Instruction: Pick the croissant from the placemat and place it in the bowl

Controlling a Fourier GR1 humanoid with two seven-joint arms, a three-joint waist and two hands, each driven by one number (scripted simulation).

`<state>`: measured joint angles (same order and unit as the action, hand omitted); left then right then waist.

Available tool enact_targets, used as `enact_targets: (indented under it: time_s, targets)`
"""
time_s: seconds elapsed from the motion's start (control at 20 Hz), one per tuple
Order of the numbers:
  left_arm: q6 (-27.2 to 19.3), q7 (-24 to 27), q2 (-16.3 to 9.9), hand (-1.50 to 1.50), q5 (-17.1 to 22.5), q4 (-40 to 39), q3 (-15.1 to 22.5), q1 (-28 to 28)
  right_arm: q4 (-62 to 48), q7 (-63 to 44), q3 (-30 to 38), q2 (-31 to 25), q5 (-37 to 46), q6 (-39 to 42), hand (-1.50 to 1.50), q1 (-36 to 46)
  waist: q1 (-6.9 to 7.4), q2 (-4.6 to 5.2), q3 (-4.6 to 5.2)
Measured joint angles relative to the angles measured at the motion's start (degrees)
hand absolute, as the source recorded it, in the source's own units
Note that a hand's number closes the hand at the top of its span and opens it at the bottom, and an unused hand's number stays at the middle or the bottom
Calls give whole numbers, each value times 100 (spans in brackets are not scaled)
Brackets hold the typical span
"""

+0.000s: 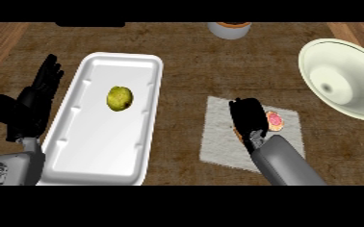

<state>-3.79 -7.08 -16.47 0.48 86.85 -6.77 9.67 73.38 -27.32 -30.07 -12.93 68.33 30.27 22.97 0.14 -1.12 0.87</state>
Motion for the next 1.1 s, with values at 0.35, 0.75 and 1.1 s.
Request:
enact_targets:
  time_s: [0.35,0.75,1.1]
  targets:
    - [1,50,106,0,-94,30,6,-63,-170,226,62,94,381,-464,150,145,-5,38,-28]
    - [46,28,54,0,-66,79,-93,-118,213,196,1541,278,-542,-1004,150,153,-39,95,-80]
    - [37,48,57,0,-84,97,-157,-181,1398,-321,2212,103,-597,-1105,150,492,-87,76,-83]
